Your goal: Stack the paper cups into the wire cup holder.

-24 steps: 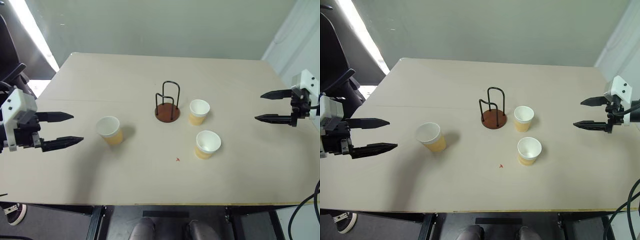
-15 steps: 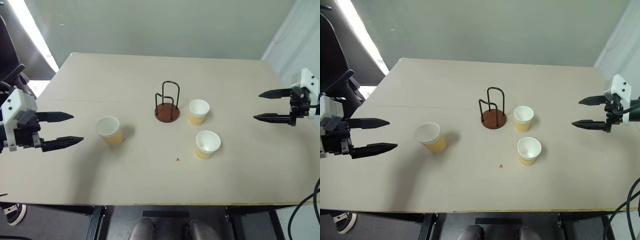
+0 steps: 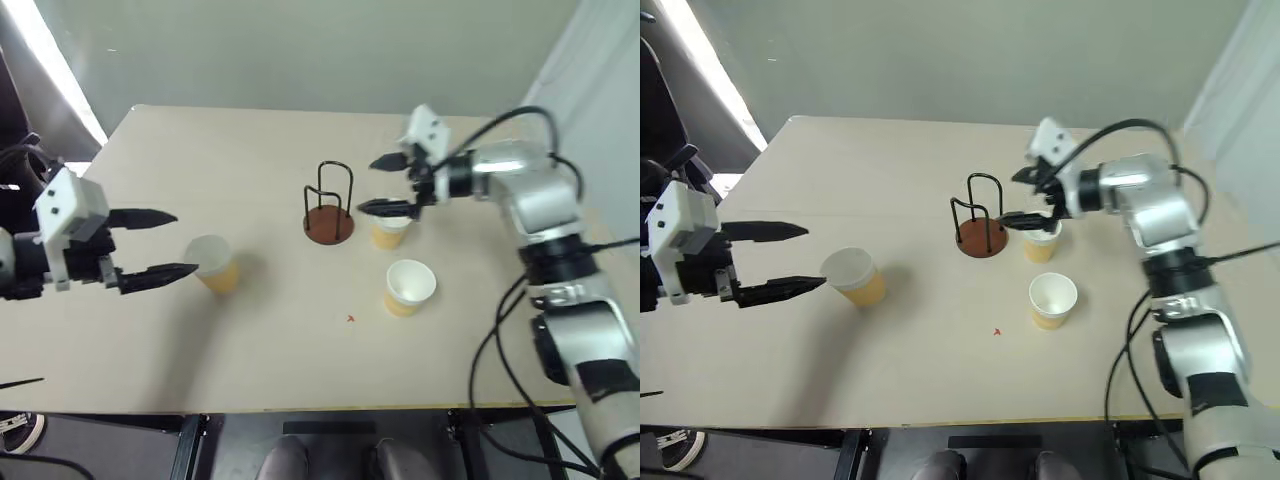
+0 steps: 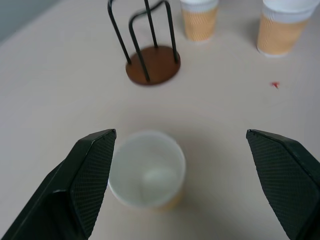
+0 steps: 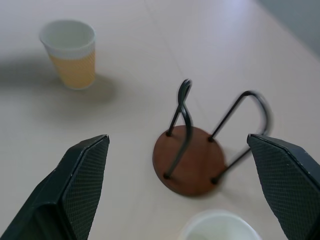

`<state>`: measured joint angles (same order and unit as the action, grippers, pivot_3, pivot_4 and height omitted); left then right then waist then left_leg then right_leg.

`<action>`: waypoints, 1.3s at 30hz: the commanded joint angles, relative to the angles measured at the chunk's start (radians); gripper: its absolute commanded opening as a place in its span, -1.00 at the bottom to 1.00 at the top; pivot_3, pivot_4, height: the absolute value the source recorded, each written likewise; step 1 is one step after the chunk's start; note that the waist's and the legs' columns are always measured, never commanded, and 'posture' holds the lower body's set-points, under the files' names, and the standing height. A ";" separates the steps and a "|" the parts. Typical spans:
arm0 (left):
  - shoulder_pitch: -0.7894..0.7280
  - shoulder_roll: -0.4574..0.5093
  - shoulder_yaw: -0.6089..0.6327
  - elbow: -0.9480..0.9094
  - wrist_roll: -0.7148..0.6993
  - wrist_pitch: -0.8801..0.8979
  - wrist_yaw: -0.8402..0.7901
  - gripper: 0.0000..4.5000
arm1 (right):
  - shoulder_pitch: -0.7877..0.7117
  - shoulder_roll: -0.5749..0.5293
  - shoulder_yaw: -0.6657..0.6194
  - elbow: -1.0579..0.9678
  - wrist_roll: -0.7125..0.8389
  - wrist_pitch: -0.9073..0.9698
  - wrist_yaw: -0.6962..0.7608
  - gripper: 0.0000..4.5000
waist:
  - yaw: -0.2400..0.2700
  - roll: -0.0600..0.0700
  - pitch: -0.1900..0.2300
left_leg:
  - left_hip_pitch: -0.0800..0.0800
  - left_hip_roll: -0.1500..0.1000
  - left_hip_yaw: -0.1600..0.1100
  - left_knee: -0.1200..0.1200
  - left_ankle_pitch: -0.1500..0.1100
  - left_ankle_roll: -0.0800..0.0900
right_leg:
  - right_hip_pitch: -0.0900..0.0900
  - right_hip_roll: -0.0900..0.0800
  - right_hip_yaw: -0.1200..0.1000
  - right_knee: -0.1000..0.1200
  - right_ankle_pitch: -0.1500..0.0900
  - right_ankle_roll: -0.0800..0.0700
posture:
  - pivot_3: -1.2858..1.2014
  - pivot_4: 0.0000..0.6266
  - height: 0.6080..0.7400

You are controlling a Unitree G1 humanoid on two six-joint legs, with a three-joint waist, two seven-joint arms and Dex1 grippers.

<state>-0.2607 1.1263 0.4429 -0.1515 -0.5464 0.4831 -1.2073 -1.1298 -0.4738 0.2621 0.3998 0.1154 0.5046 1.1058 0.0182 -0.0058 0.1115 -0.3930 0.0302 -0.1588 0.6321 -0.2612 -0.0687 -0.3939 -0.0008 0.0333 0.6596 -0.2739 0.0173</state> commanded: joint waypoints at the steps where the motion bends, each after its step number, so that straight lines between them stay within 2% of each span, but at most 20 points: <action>1: -0.033 -0.022 -0.014 -0.053 0.005 -0.011 0.069 0.98 | -0.066 0.016 -0.008 0.121 -0.044 -0.040 -0.044 1.00 | 0.007 0.000 0.000 | -0.001 0.000 0.000 0.000 0.000 0.000 | -0.001 0.000 0.000 0.000 0.000 0.000 | 0.03 -0.52 1.00; 7: -0.005 -0.079 -0.041 -0.128 0.013 0.014 0.170 0.98 | -0.136 0.099 -0.012 0.345 -0.085 -0.156 -0.070 1.00 | 0.005 0.000 0.000 | -0.008 0.000 0.001 -0.001 0.002 -0.003 | -0.008 0.000 -0.001 0.000 0.000 -0.001 | 0.03 -0.52 1.00; 12: 0.001 -0.090 -0.060 -0.161 0.008 0.035 0.207 0.98 | -0.170 0.144 -0.020 0.466 -0.100 -0.224 -0.077 1.00 | 0.003 0.000 0.000 | -0.008 0.000 0.001 -0.002 0.002 -0.004 | -0.009 0.000 -0.001 0.001 0.000 -0.001 | 0.03 -0.52 1.00; 28: -0.004 -0.074 -0.081 -0.192 0.003 0.077 0.224 0.98 | -0.190 0.205 -0.029 0.531 -0.112 -0.275 -0.059 1.00 | 0.004 0.000 0.000 | -0.008 0.000 0.001 -0.002 0.002 -0.005 | -0.008 0.000 -0.001 0.002 0.000 -0.002 | 0.03 -0.52 1.00; 31: -0.010 -0.071 -0.081 -0.189 0.003 0.080 0.223 1.00 | -0.194 0.226 -0.029 0.550 -0.118 -0.284 -0.078 0.74 | 0.003 0.000 0.000 | -0.008 0.000 0.001 -0.001 0.002 -0.006 | -0.008 0.000 -0.001 0.002 0.000 -0.002 | 0.03 -0.52 1.00; 39: -0.012 -0.077 -0.086 -0.196 0.001 0.085 0.228 1.00 | -0.216 0.261 -0.043 0.610 -0.128 -0.316 -0.113 -0.62 | 0.004 0.000 0.000 | -0.008 0.000 0.001 -0.001 0.002 -0.006 | -0.008 0.000 -0.001 0.002 0.000 -0.002 | 0.03 -0.52 1.00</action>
<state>-0.2570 1.0389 0.3396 -0.3135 -0.5391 0.5682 -0.9869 -1.3070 -0.2112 0.2467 1.0156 -0.0079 0.2124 1.0033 0.0219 -0.0059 0.1114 -0.4010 0.0305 -0.1578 0.6307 -0.2591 -0.0745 -0.4023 -0.0009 0.0320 0.6614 -0.2737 0.0147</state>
